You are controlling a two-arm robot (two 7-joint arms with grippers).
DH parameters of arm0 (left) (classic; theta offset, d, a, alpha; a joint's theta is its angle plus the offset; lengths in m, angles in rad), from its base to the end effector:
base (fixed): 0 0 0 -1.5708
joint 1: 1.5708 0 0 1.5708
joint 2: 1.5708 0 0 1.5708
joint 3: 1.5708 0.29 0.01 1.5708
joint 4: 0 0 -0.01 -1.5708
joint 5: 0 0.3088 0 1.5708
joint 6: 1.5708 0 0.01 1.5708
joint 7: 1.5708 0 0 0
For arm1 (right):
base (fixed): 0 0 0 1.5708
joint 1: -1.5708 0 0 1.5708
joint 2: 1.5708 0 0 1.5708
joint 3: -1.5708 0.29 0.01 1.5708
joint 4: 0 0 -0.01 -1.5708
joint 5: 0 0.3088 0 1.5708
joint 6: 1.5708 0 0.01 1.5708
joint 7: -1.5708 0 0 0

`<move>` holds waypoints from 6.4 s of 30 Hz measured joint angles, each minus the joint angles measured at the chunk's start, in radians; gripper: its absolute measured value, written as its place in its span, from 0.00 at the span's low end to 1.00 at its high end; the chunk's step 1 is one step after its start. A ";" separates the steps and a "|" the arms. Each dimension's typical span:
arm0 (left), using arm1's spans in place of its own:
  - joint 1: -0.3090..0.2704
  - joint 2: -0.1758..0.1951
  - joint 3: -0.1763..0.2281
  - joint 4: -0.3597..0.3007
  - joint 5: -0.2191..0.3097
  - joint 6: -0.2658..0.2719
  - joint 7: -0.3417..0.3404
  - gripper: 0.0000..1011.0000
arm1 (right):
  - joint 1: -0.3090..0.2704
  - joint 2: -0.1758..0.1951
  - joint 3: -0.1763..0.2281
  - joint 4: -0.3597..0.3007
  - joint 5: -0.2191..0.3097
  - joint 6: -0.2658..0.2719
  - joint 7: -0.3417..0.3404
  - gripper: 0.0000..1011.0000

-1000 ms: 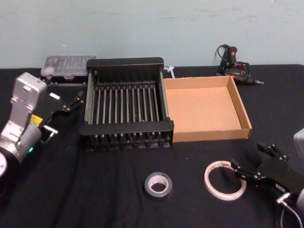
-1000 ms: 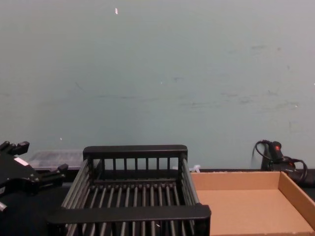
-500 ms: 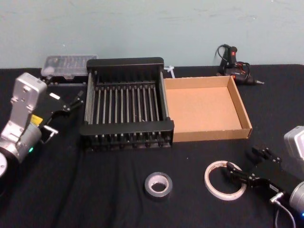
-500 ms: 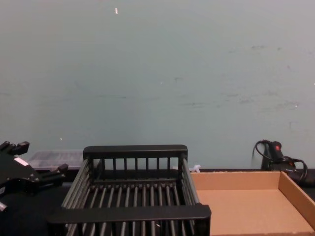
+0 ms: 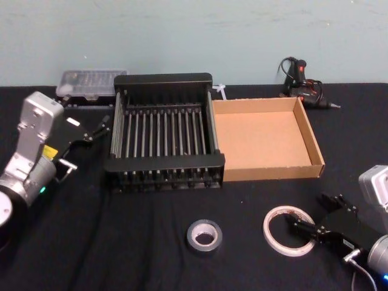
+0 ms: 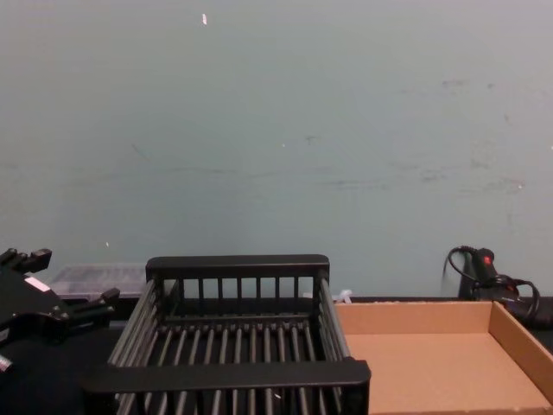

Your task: Pick up the white tape and place it into the black box , Pick up the silver tape and place it into the brown box.

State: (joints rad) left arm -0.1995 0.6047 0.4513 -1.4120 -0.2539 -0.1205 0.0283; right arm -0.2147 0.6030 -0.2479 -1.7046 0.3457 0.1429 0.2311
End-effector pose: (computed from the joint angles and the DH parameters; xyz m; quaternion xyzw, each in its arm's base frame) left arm 0.3581 0.0827 -0.3023 0.1415 -0.1325 0.5800 0.7912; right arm 0.2548 -0.0802 -0.3206 -0.1961 0.0644 -0.4878 0.8482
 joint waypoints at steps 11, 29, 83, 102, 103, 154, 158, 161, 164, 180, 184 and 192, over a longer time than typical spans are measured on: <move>0.000 0.000 0.000 0.000 0.000 0.000 0.000 0.99 | -0.007 -0.022 0.021 0.006 -0.022 0.009 0.017 0.99; 0.000 0.000 0.000 0.000 0.000 0.000 0.000 0.99 | -0.014 -0.048 0.041 0.012 -0.051 0.017 0.044 0.99; 0.000 0.000 0.000 0.000 0.000 0.000 0.000 0.99 | -0.014 -0.046 0.040 0.010 -0.048 0.016 0.039 0.09; 0.000 0.000 0.000 0.000 0.000 0.000 0.000 0.99 | -0.070 -0.075 0.100 -0.056 -0.033 -0.108 0.097 0.09; 0.000 0.000 0.000 0.000 0.000 0.000 0.000 0.99 | -0.072 -0.075 0.101 -0.060 -0.036 -0.110 0.097 0.09; 0.000 0.000 0.000 0.000 0.000 0.000 0.000 0.99 | 0.169 -0.184 0.050 0.006 -0.046 -0.048 0.084 0.09; 0.000 0.000 0.000 0.000 0.000 0.000 0.000 0.99 | 0.205 -0.198 0.032 0.034 -0.054 -0.043 0.082 0.09; 0.000 0.000 0.000 0.000 0.000 0.000 0.000 0.99 | 0.233 -0.210 0.020 0.057 -0.058 -0.042 0.081 0.09; 0.000 0.000 0.000 0.000 0.000 0.000 0.000 0.99 | 0.263 -0.226 0.007 0.090 -0.061 -0.045 0.082 0.09; 0.000 0.000 0.000 0.000 0.000 0.000 0.000 0.99 | 0.392 -0.301 -0.045 0.235 -0.073 -0.067 0.081 0.09; 0.000 0.000 0.000 0.000 0.000 0.000 0.000 0.99 | 0.428 -0.316 -0.059 0.269 -0.091 -0.070 0.076 0.09; 0.000 0.000 0.000 0.000 0.000 0.000 0.000 0.99 | 0.505 -0.353 -0.087 0.349 -0.127 -0.081 0.075 0.09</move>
State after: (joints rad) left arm -0.1995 0.6047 0.4514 -1.4120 -0.2539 -0.1205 0.0283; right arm 0.2904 0.2497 -0.3351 -1.3559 0.2185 0.0623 0.3059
